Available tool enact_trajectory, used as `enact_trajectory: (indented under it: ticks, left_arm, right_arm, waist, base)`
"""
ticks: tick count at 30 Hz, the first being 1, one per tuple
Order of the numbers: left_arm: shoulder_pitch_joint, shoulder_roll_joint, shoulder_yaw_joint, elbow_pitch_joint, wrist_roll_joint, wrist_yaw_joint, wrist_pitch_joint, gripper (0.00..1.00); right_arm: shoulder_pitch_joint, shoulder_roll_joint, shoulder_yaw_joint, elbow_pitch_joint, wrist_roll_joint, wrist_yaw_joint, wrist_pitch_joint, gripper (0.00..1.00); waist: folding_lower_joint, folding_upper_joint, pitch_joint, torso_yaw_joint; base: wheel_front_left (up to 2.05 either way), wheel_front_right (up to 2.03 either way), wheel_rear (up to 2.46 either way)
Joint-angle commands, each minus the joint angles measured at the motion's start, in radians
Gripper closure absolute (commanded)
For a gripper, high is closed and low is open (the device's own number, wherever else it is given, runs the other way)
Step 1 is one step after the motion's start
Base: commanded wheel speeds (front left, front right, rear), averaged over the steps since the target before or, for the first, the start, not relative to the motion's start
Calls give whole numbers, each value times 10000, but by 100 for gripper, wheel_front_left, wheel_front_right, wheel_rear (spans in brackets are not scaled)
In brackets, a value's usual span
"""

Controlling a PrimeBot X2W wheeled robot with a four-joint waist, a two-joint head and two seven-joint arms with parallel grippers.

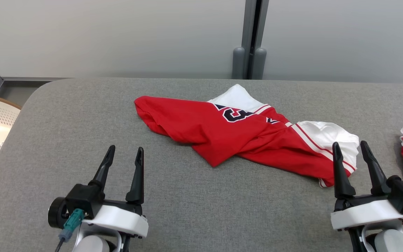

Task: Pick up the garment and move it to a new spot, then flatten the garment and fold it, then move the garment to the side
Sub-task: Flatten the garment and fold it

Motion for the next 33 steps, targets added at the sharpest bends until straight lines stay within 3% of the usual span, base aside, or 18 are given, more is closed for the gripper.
enact_trajectory:
  ticks: [1, 8, 17, 20, 31, 32, 33]
  left_arm:
    - [167, -21, 39, -109, 11, 68, -15, 0]
    - [371, -272, -550, 419, 490, 5, -12, 0]
    - [-1340, -370, -1860, 3418, 777, 50, 194, 0]
    - [-1983, -383, -2351, 4401, 556, -190, 426, 0]
    - [-3644, -374, -3032, 6662, -405, 587, 74, 2]
    - [-3687, -371, -3005, 6786, -490, 664, 66, 59]
    - [-3725, -366, -2991, 6870, -556, 730, 32, 100]
  right_arm:
    - [146, 74, -91, -134, -89, -4, -78, 0]
    - [198, 324, -42, -488, -200, -4, 26, 0]
    - [-242, 180, 62, -987, -365, -4, 394, 0]
    - [-315, 124, -39, -1134, -375, -3, 452, 0]
    - [-544, 203, -237, -1330, -350, -3, 276, 0]
    - [-558, 215, -263, -1315, -354, -3, 259, 0]
    - [-569, 235, -285, -1302, -357, -3, 233, 0]
  waist:
    - [0, 0, -75, 90]
    - [0, 0, 63, -140]
    - [0, 0, 946, -1433]
    - [0, 0, 1275, -1900]
    - [0, 0, 1869, -2861]
    - [0, 0, 1867, -2878]
    - [0, 0, 1857, -2882]
  base:
    - [0, 0, 0]
    - [0, 0, 0]
    - [0, 0, 0]
    - [0, 0, 0]
    - [0, 0, 0]
    - [0, 0, 0]
    - [0, 0, 0]
